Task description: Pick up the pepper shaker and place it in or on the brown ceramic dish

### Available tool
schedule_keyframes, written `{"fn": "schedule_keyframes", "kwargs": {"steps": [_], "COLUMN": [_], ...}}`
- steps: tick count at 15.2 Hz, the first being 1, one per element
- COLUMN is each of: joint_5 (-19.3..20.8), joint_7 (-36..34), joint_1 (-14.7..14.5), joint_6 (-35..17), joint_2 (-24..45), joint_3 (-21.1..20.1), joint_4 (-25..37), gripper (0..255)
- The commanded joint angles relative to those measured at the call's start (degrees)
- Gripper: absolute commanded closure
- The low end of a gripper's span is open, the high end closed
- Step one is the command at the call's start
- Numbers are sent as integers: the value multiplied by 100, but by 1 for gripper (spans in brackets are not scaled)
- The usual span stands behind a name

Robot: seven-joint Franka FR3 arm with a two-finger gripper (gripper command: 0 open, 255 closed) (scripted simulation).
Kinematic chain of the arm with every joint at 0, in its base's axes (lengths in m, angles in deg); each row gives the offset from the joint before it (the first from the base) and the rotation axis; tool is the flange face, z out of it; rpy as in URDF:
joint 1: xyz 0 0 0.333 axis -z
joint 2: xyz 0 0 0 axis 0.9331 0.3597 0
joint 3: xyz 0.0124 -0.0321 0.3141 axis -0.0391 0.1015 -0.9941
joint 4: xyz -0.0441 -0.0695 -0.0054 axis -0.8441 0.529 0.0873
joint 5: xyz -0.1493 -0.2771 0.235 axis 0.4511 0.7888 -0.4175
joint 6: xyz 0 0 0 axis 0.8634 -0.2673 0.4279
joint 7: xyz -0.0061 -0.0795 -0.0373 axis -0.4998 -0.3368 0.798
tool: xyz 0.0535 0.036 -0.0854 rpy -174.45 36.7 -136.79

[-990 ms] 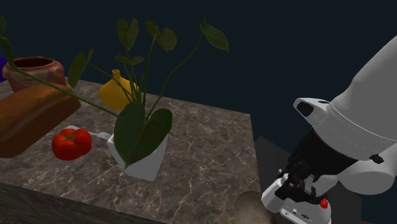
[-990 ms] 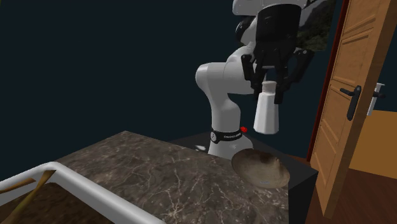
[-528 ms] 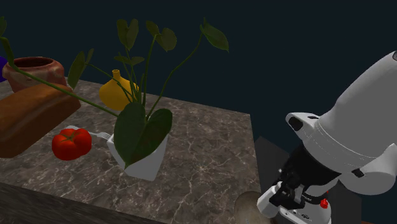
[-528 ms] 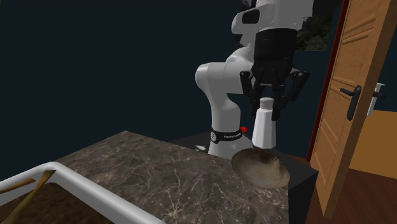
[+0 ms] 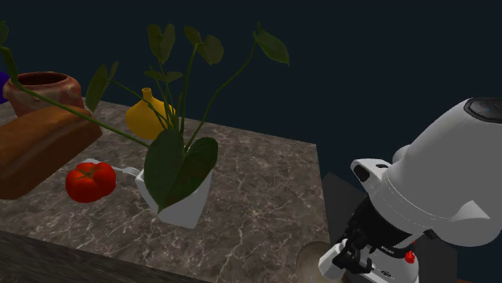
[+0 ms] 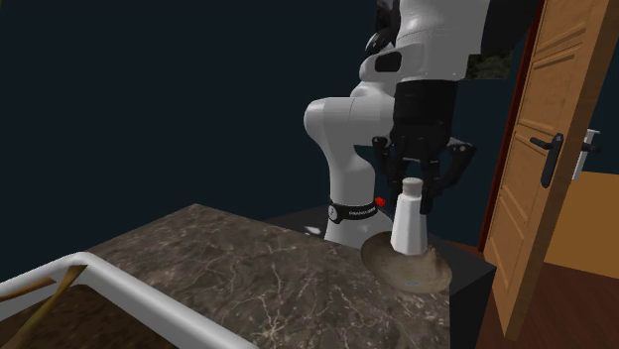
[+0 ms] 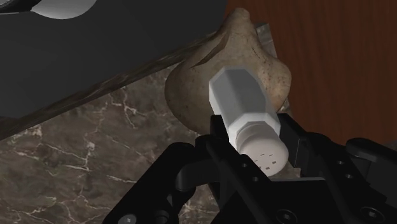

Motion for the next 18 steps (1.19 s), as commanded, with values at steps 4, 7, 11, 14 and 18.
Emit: {"fn": "schedule_keyframes", "kwargs": {"steps": [4, 7, 11, 14, 18], "joint_5": [-26, -26, -26, 116, 468], "joint_7": [-3, -3, -3, -10, -27], "joint_1": [-17, -17, -17, 37, 184], "joint_6": [-29, -29, -29, 178, 700], "joint_2": [-1, -1, -1, -66, -147], "joint_3": [-24, -24, -24, 118, 477], "joint_4": [-31, -31, -31, 123, 587], "gripper": [255, 255, 0, 0, 0]}}
